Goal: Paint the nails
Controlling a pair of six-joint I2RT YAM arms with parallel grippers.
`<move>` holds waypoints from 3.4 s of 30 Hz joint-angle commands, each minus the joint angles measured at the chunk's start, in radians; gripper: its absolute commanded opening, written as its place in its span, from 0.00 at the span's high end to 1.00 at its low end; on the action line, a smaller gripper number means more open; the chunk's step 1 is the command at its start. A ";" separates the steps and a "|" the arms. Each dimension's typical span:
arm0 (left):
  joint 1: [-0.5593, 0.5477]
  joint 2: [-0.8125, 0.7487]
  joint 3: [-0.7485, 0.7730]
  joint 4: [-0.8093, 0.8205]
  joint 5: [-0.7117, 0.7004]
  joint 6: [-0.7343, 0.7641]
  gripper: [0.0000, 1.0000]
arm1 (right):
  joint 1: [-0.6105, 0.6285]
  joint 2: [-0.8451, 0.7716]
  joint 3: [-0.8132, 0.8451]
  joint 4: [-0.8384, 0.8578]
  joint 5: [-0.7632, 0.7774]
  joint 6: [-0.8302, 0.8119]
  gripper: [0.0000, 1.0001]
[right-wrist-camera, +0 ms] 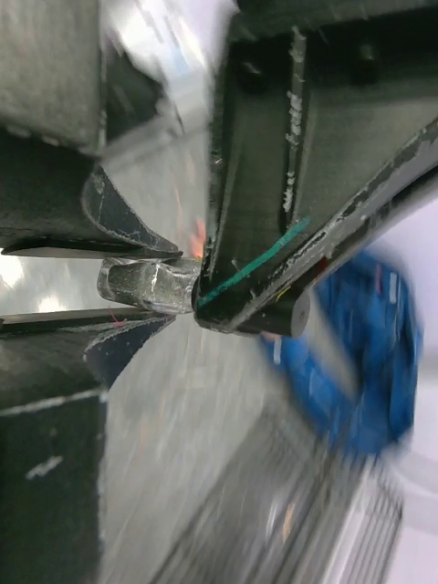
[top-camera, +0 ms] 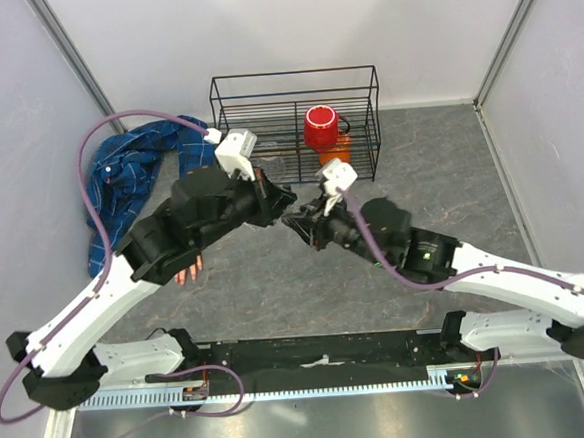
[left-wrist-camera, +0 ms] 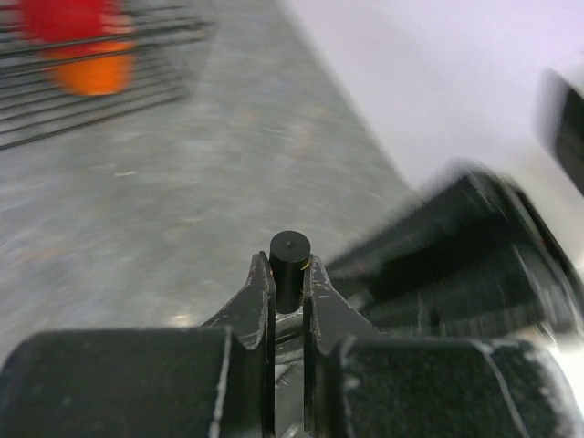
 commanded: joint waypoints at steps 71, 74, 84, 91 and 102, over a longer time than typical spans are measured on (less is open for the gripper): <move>-0.156 0.219 0.252 -0.148 -0.459 -0.112 0.98 | 0.217 0.090 0.063 0.079 0.707 -0.316 1.00; -0.157 0.262 0.286 -0.146 -0.466 -0.129 0.98 | 0.228 0.081 0.034 0.158 0.712 -0.338 1.00; -0.117 0.089 0.072 0.110 -0.119 -0.105 0.64 | 0.220 -0.077 -0.122 0.296 0.340 -0.324 1.00; -0.099 -0.090 -0.007 0.113 0.011 -0.117 0.13 | 0.197 -0.144 -0.156 0.261 0.175 -0.269 1.00; -0.097 -0.296 -0.172 0.162 0.143 -0.065 0.16 | 0.028 -0.186 -0.216 0.247 -0.334 -0.044 1.00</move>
